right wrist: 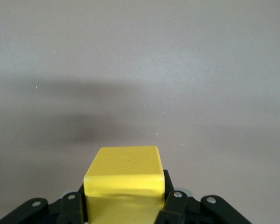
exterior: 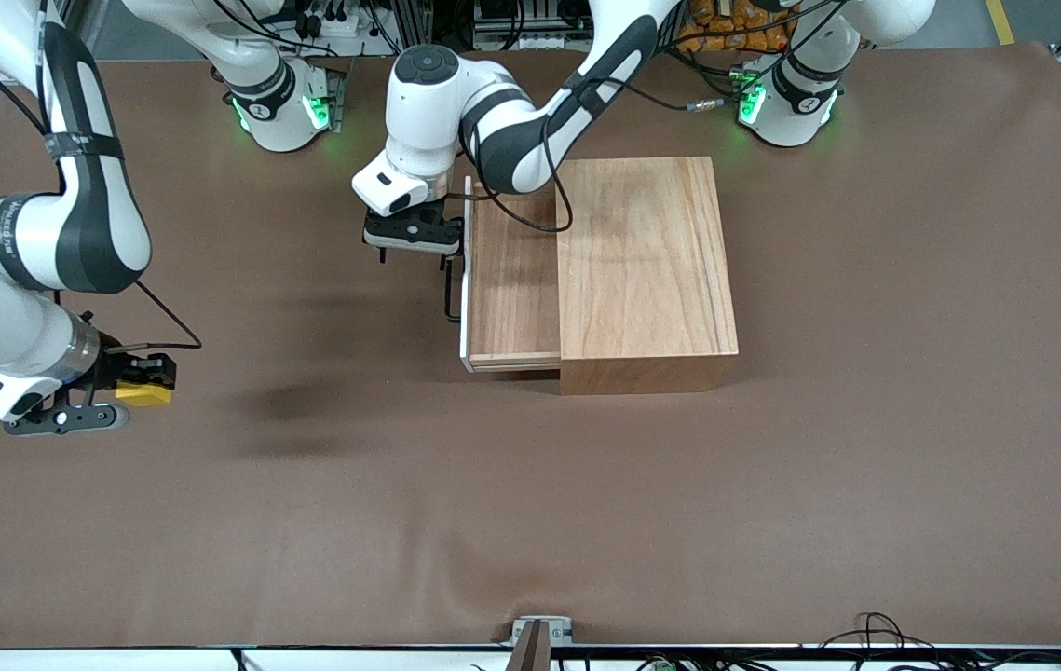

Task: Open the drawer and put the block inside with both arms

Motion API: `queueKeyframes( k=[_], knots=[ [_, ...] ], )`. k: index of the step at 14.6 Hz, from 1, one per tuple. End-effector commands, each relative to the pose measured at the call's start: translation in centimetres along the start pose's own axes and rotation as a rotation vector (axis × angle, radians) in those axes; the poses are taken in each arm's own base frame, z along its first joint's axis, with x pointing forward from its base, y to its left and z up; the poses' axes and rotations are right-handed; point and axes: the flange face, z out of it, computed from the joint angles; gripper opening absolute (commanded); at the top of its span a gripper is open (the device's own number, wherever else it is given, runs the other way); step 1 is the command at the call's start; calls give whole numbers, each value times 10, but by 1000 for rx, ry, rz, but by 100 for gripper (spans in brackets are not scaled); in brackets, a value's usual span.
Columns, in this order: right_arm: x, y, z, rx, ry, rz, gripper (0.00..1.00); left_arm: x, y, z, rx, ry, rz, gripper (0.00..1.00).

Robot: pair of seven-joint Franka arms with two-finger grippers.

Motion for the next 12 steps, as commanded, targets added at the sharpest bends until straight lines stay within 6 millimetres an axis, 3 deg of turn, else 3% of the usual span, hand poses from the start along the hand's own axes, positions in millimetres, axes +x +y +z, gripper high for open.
queueKeyframes(
  k=[1,5,8,10,12],
  knots=[
    [7,-1,-26,31,-1,-38,2,16,-5,-47,3,-25,-50,100],
    [8,-8,-35,93,2,-18,2,51,-36,-103,88,-58,-90,100],
    [3,-17,-44,109,-37,-26,3,87,-74,-138,143,-85,-36,100],
    [-7,-24,-61,133,-129,-41,3,120,-107,-166,169,-98,-30,100],
    [-17,-72,-92,167,-156,-112,2,149,-142,-194,183,-109,13,100]
  ],
)
